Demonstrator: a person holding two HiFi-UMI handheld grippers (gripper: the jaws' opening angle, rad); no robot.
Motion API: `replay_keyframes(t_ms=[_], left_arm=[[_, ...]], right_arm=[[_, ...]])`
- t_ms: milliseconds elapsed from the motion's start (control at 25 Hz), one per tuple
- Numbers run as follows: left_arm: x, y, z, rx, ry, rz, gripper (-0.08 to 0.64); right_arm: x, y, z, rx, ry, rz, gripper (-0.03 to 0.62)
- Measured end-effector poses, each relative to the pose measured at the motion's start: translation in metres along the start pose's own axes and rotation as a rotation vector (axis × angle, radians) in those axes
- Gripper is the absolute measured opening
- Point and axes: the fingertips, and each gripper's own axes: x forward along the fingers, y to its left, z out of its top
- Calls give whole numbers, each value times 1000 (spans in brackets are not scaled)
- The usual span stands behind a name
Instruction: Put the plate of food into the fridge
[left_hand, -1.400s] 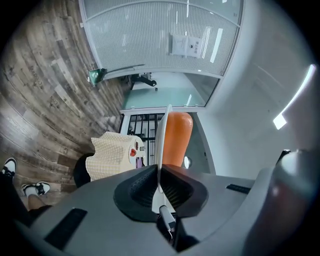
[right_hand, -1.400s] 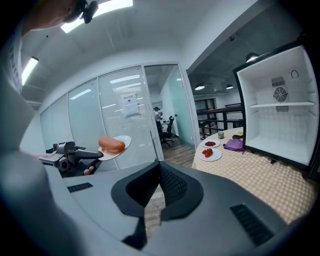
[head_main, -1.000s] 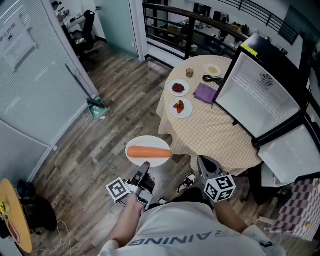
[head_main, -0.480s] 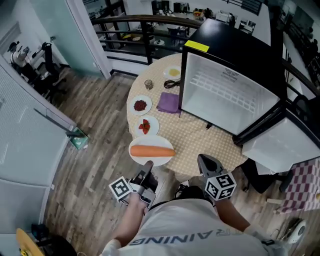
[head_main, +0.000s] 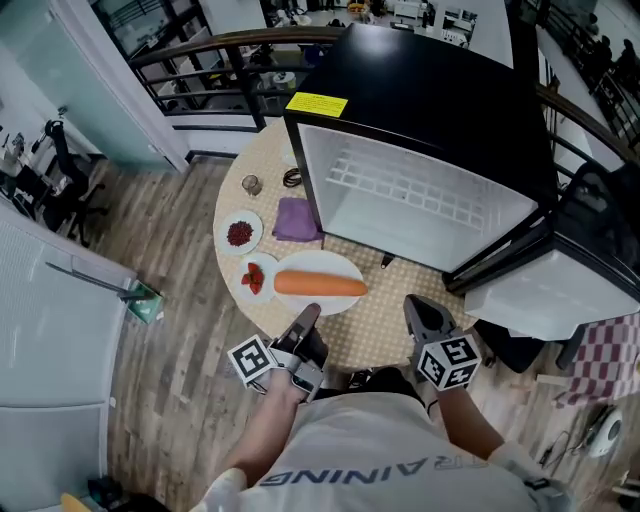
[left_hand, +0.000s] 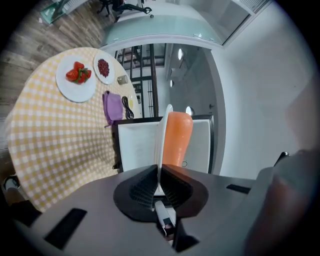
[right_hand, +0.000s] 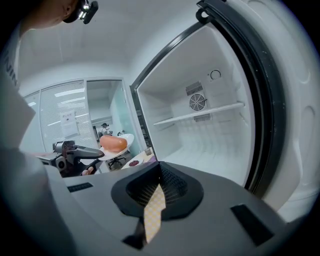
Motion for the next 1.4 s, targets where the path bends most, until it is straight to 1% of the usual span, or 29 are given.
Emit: replay_keyframes(t_ms=[240, 360, 520, 680, 760, 840, 1000, 1280, 1400], left_arm=[[47, 13, -9, -4, 105, 24, 25], [74, 21, -14, 2, 165, 23, 25], [105, 32, -19, -4, 241, 29, 25], [134, 47, -20, 57, 315, 51, 25], [148, 54, -21, 69, 340, 66, 25], [161, 61, -22, 70, 352, 75, 23], [189, 79, -22, 37, 345, 94, 25], [234, 110, -23, 2, 319, 169, 25], [249, 117, -22, 12, 309, 201, 25]], right_arm=[[-12, -18, -12, 53, 11, -73, 20], [-20, -24, -20, 69, 23, -131, 20], [-22, -20, -22, 93, 21, -192, 20], [-20, -6, -26, 76, 39, -220, 20], [-21, -5, -25, 84, 35, -238, 20], [-22, -5, -26, 94, 31, -254, 20], [-26, -8, -29, 98, 39, -282, 20], [-45, -22, -40, 128, 46, -339, 20], [-52, -27, -41, 140, 41, -359, 20]])
